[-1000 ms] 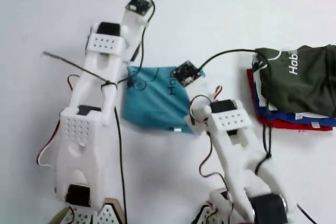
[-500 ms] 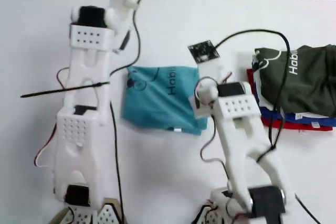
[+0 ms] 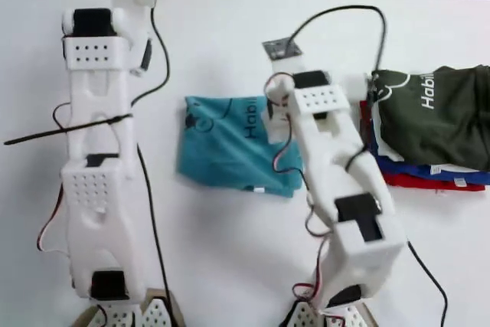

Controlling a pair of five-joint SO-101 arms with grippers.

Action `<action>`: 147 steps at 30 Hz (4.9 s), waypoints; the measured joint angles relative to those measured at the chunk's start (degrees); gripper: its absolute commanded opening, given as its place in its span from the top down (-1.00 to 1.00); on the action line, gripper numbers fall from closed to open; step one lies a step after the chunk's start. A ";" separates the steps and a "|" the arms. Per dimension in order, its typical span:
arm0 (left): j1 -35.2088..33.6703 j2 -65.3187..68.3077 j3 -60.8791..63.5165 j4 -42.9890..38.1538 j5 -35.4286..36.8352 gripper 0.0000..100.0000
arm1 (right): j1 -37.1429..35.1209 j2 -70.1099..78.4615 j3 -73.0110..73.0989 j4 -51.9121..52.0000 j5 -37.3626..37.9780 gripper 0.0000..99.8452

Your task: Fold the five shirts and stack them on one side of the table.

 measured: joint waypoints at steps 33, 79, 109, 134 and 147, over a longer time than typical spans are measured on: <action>-0.79 -90.20 116.40 -41.85 -6.77 0.95 | -2.73 21.10 -17.67 6.51 -2.73 0.41; -6.95 -91.25 139.69 -60.40 -11.25 0.95 | 11.52 2.11 -36.84 23.38 16.88 0.96; -7.03 -91.34 145.76 -66.73 -11.60 0.95 | 35.34 -6.59 -48.88 23.12 31.91 0.96; -7.03 -91.34 145.76 -66.73 -11.60 0.95 | 48.97 18.55 -49.41 6.42 42.64 0.92; -6.95 -91.34 145.85 -66.73 -11.60 0.95 | 50.37 20.04 -56.09 4.40 42.37 0.58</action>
